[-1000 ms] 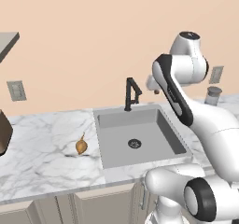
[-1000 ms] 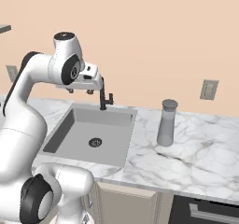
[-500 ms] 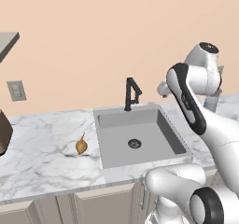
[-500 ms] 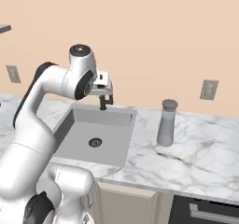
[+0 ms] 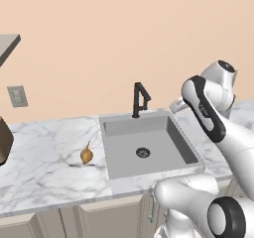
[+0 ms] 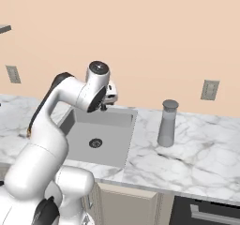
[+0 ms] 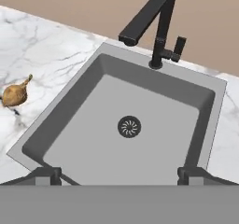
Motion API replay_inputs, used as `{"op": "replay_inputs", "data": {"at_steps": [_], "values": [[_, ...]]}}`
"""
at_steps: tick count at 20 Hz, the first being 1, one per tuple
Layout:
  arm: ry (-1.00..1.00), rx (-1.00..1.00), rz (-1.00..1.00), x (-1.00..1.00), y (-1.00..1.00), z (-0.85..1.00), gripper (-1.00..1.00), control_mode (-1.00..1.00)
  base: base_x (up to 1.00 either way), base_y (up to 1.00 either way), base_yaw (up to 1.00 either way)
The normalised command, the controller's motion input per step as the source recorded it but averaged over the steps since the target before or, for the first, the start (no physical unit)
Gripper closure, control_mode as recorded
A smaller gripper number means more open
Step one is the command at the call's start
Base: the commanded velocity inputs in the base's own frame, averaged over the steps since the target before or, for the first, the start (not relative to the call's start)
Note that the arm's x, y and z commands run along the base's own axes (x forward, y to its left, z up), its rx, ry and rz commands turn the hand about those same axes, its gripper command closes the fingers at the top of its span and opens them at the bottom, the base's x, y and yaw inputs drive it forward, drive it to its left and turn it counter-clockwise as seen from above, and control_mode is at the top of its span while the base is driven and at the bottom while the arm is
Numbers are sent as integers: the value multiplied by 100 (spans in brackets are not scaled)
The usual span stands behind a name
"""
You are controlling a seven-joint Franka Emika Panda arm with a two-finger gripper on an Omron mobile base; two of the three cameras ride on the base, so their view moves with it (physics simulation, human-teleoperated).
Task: Turn on the sink faucet. Then move the onion from the counter to the sink. Turn off the sink. Move the vegetable from the sink to the pot next to the stove. Finally move the pot to the front right burner.
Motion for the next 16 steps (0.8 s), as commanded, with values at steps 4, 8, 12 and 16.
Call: {"op": "replay_inputs", "data": {"at_steps": [4, 8, 12, 16], "values": [[0, 0, 29, 34, -17, -28, -100, -100, 0, 0, 0], [-2, 0, 24, 35, -20, -25, -100, -100, 0, 0, 0], [0, 0, 23, 45, -12, -23, -100, -100, 0, 0, 0], [0, 0, 22, 44, -8, -11, -100, -100, 0, 0, 0]]}}
